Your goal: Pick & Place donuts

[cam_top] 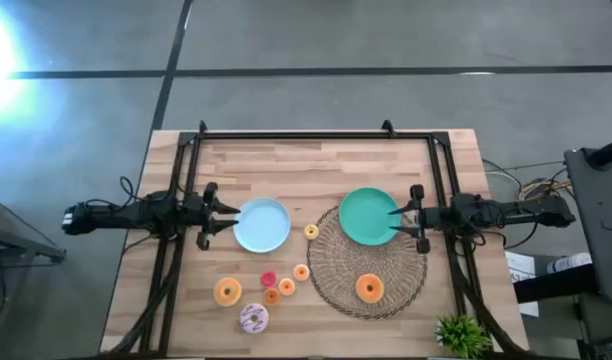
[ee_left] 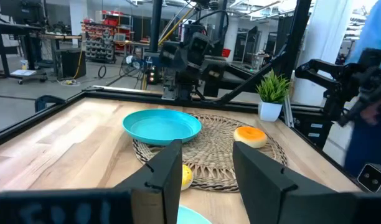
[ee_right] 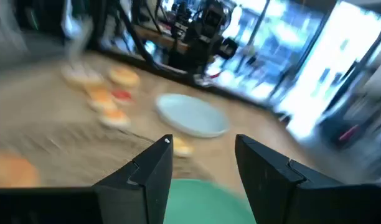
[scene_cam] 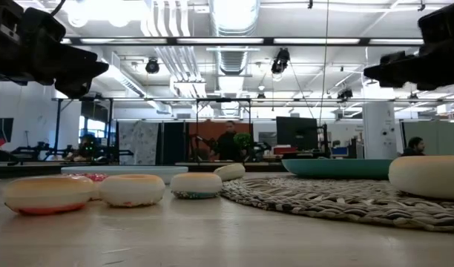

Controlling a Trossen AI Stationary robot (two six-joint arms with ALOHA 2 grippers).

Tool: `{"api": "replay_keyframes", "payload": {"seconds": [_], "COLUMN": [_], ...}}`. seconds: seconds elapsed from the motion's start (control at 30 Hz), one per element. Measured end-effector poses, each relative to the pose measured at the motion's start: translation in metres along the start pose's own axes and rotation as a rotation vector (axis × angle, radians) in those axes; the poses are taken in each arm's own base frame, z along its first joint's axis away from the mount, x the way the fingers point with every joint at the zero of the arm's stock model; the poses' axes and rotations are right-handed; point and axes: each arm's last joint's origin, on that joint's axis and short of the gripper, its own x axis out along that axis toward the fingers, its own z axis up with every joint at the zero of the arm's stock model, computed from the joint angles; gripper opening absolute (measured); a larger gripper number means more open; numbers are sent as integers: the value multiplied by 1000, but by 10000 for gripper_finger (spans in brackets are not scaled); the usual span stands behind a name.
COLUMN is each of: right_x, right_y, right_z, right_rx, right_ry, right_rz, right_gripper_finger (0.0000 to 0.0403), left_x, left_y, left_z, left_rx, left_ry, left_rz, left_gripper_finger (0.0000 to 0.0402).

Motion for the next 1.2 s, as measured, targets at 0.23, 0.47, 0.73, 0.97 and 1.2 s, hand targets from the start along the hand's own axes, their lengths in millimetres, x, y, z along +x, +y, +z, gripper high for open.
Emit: {"api": "replay_keyframes", "payload": {"seconds": [0.23, 0.47, 0.73, 0.97, 1.2], "right_x": [0, -2, 1, 21, 60], "right_y": [-1, -5, -15, 9, 40], "right_z": [1, 30, 29, 40, 51], "right_rx": [-367, 709, 1511, 1579, 1705], "right_ry": [-13, -300, -436, -255, 414], "right_rz": [-9, 204, -121, 24, -46], "right_gripper_finger": [166, 166, 166, 166, 151], "left_x": [0, 0, 0, 0, 0], "left_y": [0, 0, 0, 0, 0], "left_z": [0, 0, 0, 0, 0], "left_rx": [0, 0, 0, 87, 60], "left_ry": [0, 0, 3, 2, 0], "left_rz": [0, 0, 1, 2, 3], "left_gripper_finger": [117, 117, 117, 117, 117]}}
